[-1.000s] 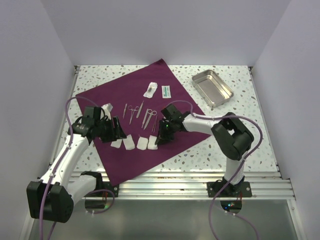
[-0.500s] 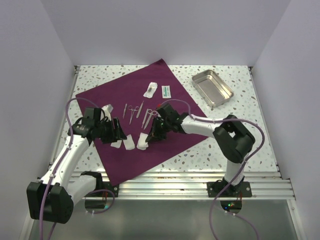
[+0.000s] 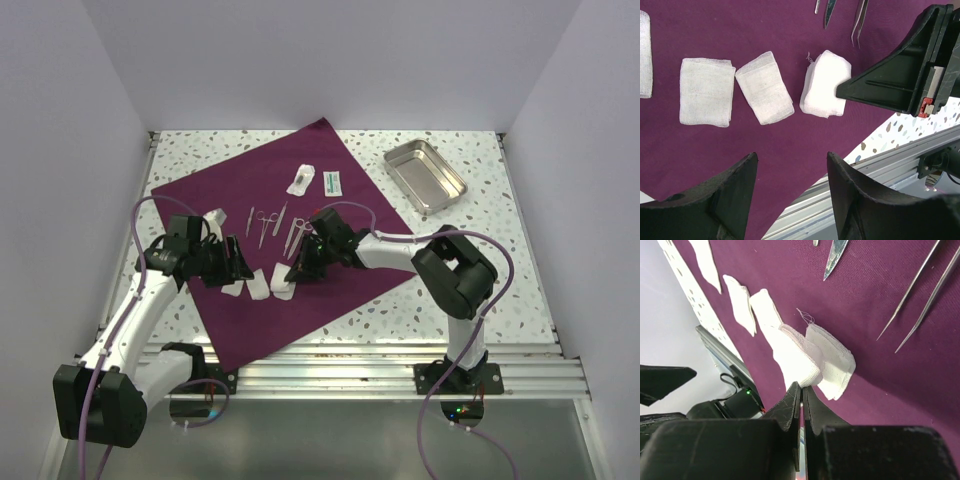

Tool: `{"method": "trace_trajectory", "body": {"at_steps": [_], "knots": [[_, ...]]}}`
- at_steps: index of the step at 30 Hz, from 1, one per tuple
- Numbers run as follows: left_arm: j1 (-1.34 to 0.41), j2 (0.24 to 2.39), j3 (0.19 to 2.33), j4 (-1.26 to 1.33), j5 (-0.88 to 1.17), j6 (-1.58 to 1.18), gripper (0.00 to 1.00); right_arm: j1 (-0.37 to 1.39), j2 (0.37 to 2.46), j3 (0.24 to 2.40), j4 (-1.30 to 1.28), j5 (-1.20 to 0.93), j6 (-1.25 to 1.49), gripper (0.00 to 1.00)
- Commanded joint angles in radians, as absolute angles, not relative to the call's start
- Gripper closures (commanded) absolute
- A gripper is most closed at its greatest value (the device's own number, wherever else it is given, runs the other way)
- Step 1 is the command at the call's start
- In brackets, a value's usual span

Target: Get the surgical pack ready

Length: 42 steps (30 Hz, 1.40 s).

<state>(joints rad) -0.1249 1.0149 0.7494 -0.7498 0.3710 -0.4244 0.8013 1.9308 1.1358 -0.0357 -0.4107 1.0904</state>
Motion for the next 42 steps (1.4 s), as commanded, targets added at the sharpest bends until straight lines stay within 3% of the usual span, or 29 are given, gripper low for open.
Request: {"method": "trace_trajectory", "body": {"at_steps": [1,17,22,29,31,42], "knots": [[-0.135,1.002,0.755,-0.745,0.387,-0.397,0.39,0.805,1.948,1.161,0.003,-0.399,1.104,1.0],[-0.146,1.008,0.755,-0.744,0.374,-0.39,0.38,0.813,1.979,1.166,-0.1,-0.396,1.066,0.99],[-0.146,1.006,0.752,-0.742,0.374,-0.391,0.38,0.815,1.979,1.164,-0.112,-0.399,1.054,0.94],[-0.146,1.008,0.744,-0.733,0.376,-0.396,0.38,0.816,1.928,1.177,-0.184,-0.39,0.994,0.66],[-0.146,1.006,0.742,-0.735,0.374,-0.396,0.38,0.816,1.914,1.155,-0.186,-0.388,0.983,0.63],[-0.144,1.011,0.742,-0.736,0.38,-0.399,0.39,0.822,1.994,1.201,-0.158,-0.4,0.98,0.61]]}}
